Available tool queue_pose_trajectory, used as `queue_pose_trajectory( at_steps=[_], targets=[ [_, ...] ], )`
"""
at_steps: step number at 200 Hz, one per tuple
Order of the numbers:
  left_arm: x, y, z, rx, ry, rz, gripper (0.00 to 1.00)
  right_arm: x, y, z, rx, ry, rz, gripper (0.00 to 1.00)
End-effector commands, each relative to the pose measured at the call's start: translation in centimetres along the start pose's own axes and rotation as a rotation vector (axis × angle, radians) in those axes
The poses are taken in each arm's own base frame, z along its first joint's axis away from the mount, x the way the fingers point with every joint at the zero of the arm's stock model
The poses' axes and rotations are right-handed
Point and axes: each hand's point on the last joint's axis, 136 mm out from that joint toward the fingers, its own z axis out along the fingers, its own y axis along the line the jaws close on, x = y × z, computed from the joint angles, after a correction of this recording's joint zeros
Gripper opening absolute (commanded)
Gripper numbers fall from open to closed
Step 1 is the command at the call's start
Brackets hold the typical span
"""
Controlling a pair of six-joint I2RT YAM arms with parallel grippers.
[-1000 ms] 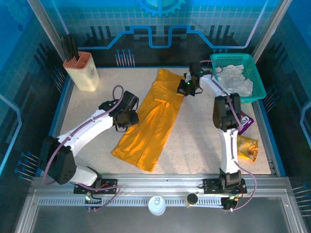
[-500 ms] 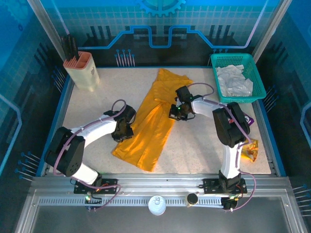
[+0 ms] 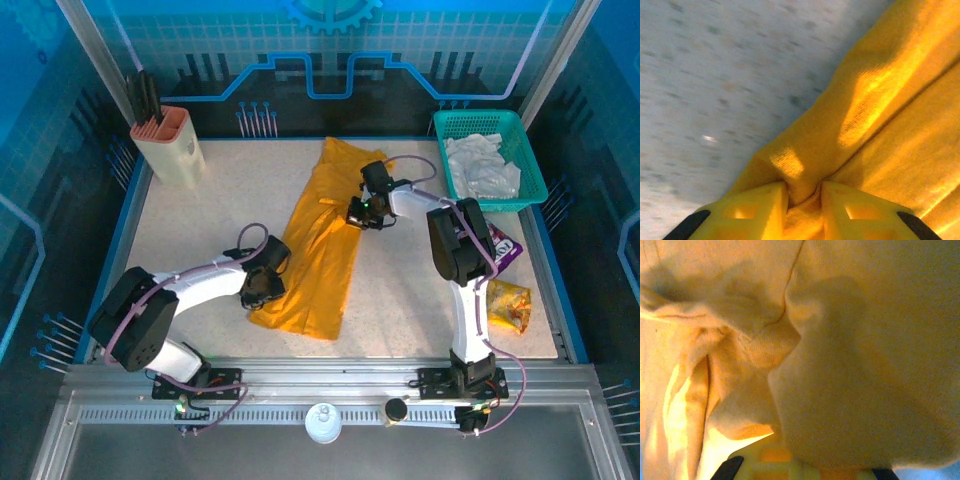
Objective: Fold and stack the t-shirts
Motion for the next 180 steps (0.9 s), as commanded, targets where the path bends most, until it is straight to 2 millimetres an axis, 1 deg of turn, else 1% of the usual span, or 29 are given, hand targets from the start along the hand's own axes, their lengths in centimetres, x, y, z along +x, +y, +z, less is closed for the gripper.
queue_pose_trajectory(
  at_steps=[1,24,58,75,91,107,117,123,134,145,162,172,180],
  targets=[
    [5.2,-0.4,2.5,-0.007,0.178,-0.023,0.27,-0.2,-4.2,0.9,0.122,0.062,0.017,0.00],
    [6.7,-2.7,2.8,0.011,0.202,0.016,0.27,-1.1,-5.2,-0.1,0.155,0.056,0.007,0.00],
    [8.6,-5.1,3.2,0.032,0.251,0.070,0.27,-1.3,-7.2,-1.3,0.180,0.048,0.029,0.00],
    [9.1,-5.8,3.2,0.038,0.263,0.089,0.27,-1.4,-7.8,-1.7,0.184,0.043,0.039,0.00],
    [9.3,-6.1,3.1,0.037,0.271,0.100,0.27,-1.2,-8.1,-1.8,0.183,0.047,0.041,0.00],
    [9.2,-6.2,2.6,0.036,0.266,0.108,0.27,-0.9,-7.9,-1.8,0.172,0.054,0.041,0.01],
    [8.9,-6.1,2.1,0.030,0.253,0.113,0.28,-0.7,-7.5,-2.0,0.152,0.057,0.035,0.02],
    [8.6,-6.1,1.6,0.027,0.241,0.118,0.29,-0.7,-7.2,-2.2,0.141,0.056,0.028,0.03],
    [7.9,-6.1,0.4,0.027,0.209,0.128,0.34,-0.6,-6.3,-3.0,0.119,0.047,0.001,0.05],
    [7.1,-6.5,-1.1,0.037,0.171,0.144,0.39,-0.8,-5.2,-4.7,0.102,0.013,-0.037,0.08],
    [5.6,-7.4,-4.0,0.064,0.104,0.178,0.49,-0.9,-3.2,-8.3,0.082,-0.071,-0.120,0.16],
    [4.7,-8.0,-5.8,0.085,0.063,0.195,0.54,-0.4,-2.2,-10.5,0.083,-0.112,-0.180,0.22],
    [4.1,-8.3,-7.2,0.106,0.032,0.202,0.57,0.5,-1.3,-12.1,0.091,-0.138,-0.236,0.27]
  ],
)
